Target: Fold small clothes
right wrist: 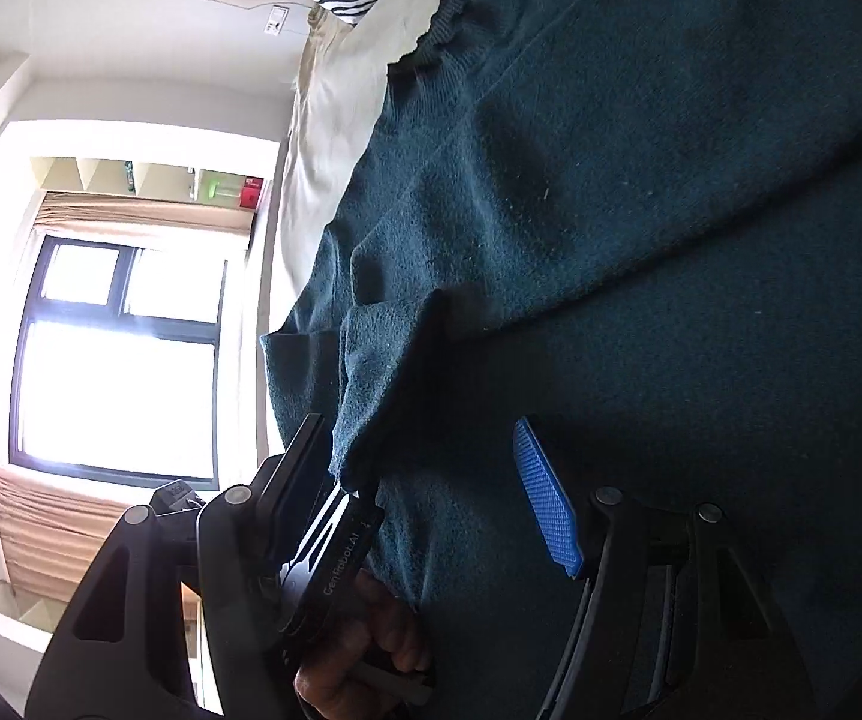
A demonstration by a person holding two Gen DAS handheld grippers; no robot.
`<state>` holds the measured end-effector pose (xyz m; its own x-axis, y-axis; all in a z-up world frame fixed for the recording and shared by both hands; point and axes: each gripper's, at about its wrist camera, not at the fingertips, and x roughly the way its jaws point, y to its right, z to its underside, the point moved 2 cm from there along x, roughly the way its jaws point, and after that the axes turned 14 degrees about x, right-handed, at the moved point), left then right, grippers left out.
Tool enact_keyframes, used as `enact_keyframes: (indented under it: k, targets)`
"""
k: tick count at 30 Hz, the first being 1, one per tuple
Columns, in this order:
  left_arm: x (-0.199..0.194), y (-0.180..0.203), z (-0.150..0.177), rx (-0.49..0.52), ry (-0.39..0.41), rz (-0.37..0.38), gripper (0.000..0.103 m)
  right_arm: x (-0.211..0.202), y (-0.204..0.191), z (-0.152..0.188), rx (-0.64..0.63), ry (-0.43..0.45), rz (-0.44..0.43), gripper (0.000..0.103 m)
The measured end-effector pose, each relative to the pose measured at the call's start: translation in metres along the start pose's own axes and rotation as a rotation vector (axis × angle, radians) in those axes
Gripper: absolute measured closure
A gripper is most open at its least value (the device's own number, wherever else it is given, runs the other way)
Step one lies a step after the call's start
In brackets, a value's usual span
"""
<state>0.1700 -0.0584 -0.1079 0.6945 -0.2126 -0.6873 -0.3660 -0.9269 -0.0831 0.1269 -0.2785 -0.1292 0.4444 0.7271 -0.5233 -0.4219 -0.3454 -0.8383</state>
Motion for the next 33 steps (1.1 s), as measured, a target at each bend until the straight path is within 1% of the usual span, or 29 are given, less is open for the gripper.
enact_keyframes:
  k: [2, 3, 5, 6, 7, 9, 11, 13, 15, 16, 18, 21, 23, 25, 27, 29, 33]
  targets:
    - [-0.001, -0.004, 0.001, -0.022, 0.011, 0.018, 0.047, 0.021, -0.006, -0.003, 0.032, -0.024, 0.004, 0.040]
    - [-0.003, -0.005, 0.002, -0.031, 0.016, 0.027, 0.047, 0.030, -0.011, -0.003, 0.028, -0.041, -0.005, 0.042]
    - [-0.004, -0.009, 0.003, -0.050, 0.026, 0.044, 0.047, 0.041, -0.021, -0.004, -0.014, -0.053, 0.012, 0.066]
    - [-0.006, -0.011, 0.005, -0.062, 0.036, 0.053, 0.047, 0.045, -0.025, -0.005, -0.033, -0.057, 0.029, 0.081]
    - [-0.009, -0.014, 0.006, -0.079, 0.050, 0.068, 0.045, 0.045, -0.029, -0.005, -0.049, -0.045, 0.038, 0.084]
    - [-0.016, -0.022, 0.008, -0.125, 0.093, 0.098, 0.042, 0.038, -0.043, -0.005, -0.114, -0.011, 0.065, 0.093]
    - [-0.028, -0.031, 0.011, -0.171, 0.160, 0.099, 0.036, 0.024, -0.064, -0.002, -0.192, 0.038, 0.076, 0.095]
    - [-0.041, -0.038, 0.014, -0.205, 0.221, 0.078, 0.026, 0.007, -0.089, 0.004, -0.302, 0.089, 0.083, 0.095]
    - [-0.047, -0.043, 0.016, -0.234, 0.249, 0.061, 0.024, -0.010, -0.109, 0.003, -0.393, 0.142, 0.105, 0.095]
    - [-0.047, -0.045, 0.017, -0.243, 0.253, 0.065, 0.024, -0.020, -0.113, 0.000, -0.410, 0.159, 0.108, 0.095]
    - [-0.047, -0.047, 0.017, -0.252, 0.248, 0.063, 0.024, -0.036, -0.112, -0.016, -0.406, 0.201, 0.132, 0.095]
    - [-0.045, -0.046, 0.017, -0.244, 0.237, 0.066, 0.024, -0.057, -0.096, -0.046, -0.393, 0.268, 0.194, 0.095]
    - [-0.042, -0.046, 0.016, -0.239, 0.227, 0.068, 0.024, -0.069, -0.072, -0.069, -0.361, 0.294, 0.256, 0.095]
    - [-0.041, -0.047, 0.016, -0.241, 0.223, 0.070, 0.024, -0.073, -0.043, -0.090, -0.299, 0.308, 0.299, 0.095]
    - [-0.042, -0.048, 0.017, -0.248, 0.229, 0.068, 0.025, -0.075, -0.011, -0.105, -0.233, 0.304, 0.303, 0.095]
    - [-0.041, -0.049, 0.018, -0.255, 0.226, 0.070, 0.026, -0.077, 0.007, -0.110, -0.202, 0.302, 0.292, 0.095]
    - [-0.036, -0.059, 0.024, -0.308, 0.205, 0.083, 0.031, -0.081, 0.012, -0.111, -0.216, 0.321, 0.290, 0.095]
